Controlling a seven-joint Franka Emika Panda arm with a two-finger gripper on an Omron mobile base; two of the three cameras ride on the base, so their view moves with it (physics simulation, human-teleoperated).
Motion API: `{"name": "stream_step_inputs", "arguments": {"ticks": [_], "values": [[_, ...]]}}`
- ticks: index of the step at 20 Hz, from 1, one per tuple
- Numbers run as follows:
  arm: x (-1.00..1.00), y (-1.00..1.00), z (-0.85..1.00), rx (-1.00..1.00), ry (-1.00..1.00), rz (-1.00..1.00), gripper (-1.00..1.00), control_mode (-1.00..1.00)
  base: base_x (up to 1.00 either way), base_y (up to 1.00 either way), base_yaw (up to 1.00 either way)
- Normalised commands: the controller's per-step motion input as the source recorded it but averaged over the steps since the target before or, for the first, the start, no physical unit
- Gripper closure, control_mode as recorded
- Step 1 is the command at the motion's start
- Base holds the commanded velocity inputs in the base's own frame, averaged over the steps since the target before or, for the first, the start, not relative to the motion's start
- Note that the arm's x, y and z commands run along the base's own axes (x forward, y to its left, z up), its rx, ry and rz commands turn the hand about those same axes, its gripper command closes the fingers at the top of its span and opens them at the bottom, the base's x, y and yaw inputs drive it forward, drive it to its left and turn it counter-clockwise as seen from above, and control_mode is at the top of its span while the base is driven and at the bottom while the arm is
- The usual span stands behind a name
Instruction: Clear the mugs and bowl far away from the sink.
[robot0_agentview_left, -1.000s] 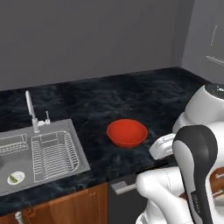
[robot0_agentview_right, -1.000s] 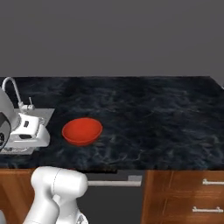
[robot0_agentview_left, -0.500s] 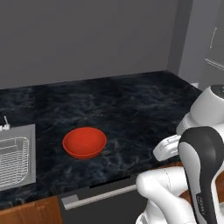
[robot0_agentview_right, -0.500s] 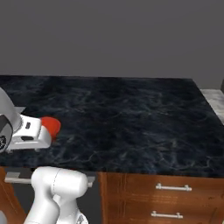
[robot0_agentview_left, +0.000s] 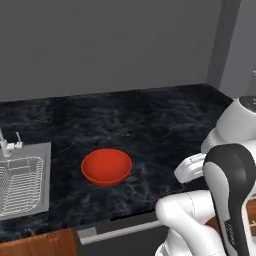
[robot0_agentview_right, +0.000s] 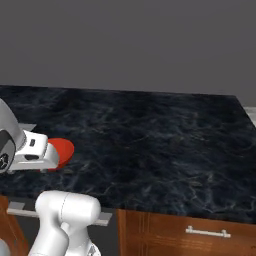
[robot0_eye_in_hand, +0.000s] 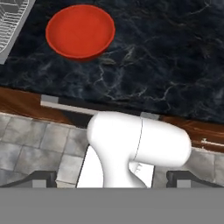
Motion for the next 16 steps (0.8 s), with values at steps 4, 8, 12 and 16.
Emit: {"name": "stream_step_inputs", "arguments": {"ticks": [4, 8, 12, 16], "values": [[0.0, 0.0, 0.0, 0.0, 0.0, 0.0, -1.0, 1.0, 0.01, 0.32, 0.51], [0.0, 0.0, 0.0, 0.0, 0.0, 0.0, -1.0, 1.0, 0.22, 0.06, 0.53], [0.0, 0.0, 0.0, 0.0, 0.0, 0.0, -1.0, 1.0, 0.45, 0.0, 0.41], [0.19, -0.02, 0.0, 0.05, 0.06, -0.01, -1.0, -1.0, 0.38, -0.03, 0.02]]}}
